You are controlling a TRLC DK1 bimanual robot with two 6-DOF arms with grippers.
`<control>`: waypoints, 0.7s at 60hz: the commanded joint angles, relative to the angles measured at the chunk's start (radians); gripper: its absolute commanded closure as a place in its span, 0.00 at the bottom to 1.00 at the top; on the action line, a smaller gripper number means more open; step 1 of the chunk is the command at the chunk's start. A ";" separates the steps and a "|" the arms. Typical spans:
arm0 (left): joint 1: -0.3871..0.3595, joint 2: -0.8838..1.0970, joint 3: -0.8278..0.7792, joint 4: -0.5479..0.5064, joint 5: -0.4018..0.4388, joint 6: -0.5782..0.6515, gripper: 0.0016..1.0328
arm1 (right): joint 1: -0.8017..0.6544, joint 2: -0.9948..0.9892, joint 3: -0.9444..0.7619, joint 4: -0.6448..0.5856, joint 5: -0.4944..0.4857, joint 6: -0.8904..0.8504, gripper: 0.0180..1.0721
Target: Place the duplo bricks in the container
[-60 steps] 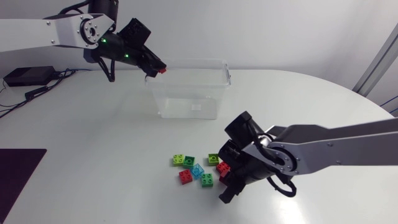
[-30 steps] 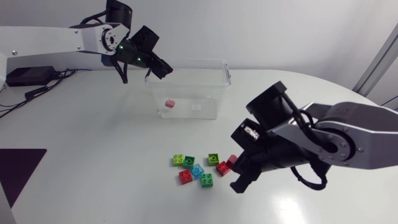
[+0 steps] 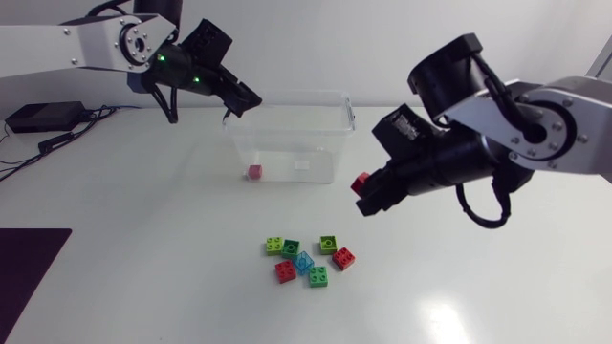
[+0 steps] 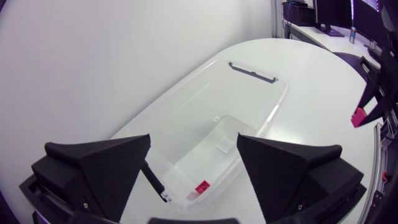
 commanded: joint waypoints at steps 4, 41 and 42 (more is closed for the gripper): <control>-0.023 -0.111 -0.090 -0.043 0.000 0.018 0.05 | -0.037 0.079 0.105 -0.009 -0.008 0.000 0.76; -0.155 -0.330 -0.599 -0.074 0.005 0.238 0.05 | -0.101 0.375 0.478 0.013 -0.022 0.026 0.75; -0.156 -0.330 -0.607 -0.069 0.005 0.238 0.05 | -0.101 0.381 0.487 0.013 -0.022 0.026 0.75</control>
